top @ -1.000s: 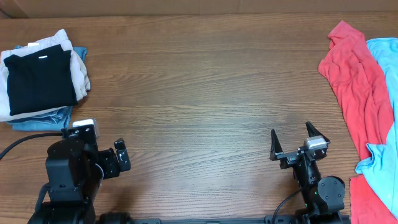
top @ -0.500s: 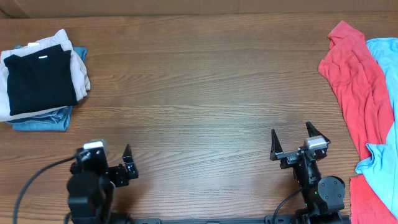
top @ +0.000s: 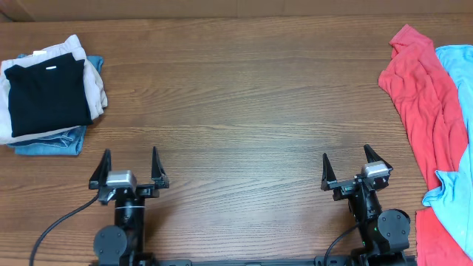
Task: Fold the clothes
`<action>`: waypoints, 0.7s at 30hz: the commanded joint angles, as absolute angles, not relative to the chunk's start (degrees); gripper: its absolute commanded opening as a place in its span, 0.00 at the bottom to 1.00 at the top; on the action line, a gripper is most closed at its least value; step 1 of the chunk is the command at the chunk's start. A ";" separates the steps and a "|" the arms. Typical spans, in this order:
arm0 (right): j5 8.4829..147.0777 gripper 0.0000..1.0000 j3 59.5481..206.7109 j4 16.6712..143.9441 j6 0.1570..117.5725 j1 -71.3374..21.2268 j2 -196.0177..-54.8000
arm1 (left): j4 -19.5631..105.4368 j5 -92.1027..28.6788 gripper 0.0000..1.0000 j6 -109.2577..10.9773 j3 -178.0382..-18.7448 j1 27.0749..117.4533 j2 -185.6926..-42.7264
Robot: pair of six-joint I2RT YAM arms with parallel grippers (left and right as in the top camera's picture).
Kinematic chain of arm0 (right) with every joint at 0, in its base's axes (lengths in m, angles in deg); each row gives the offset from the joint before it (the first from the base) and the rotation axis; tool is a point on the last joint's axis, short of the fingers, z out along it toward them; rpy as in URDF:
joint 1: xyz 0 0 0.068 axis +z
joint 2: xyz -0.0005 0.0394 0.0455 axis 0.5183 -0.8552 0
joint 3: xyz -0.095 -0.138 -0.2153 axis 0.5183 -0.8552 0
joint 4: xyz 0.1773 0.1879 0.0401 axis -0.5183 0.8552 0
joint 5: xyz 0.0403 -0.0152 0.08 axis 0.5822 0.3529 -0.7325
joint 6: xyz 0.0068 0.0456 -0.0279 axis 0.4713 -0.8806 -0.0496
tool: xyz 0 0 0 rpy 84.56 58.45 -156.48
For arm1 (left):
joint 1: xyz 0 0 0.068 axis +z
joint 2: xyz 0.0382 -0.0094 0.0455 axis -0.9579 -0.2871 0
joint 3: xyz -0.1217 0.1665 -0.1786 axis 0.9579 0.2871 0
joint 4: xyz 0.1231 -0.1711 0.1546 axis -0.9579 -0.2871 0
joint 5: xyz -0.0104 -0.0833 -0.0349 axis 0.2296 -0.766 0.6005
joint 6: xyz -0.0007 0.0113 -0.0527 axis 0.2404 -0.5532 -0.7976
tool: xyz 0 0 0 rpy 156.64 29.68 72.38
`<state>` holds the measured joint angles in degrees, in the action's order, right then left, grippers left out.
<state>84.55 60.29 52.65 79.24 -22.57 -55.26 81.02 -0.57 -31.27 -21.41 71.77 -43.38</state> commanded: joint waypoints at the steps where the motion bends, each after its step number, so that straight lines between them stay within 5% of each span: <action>1: 84.24 1.00 59.72 52.21 79.67 -22.73 -54.80 | 75.36 -0.06 1.00 -28.50 -18.81 71.31 -42.77; 21: 84.24 1.00 59.72 52.23 79.65 -22.73 -54.80 | 73.02 -1.11 1.00 -28.50 -18.81 71.31 -42.84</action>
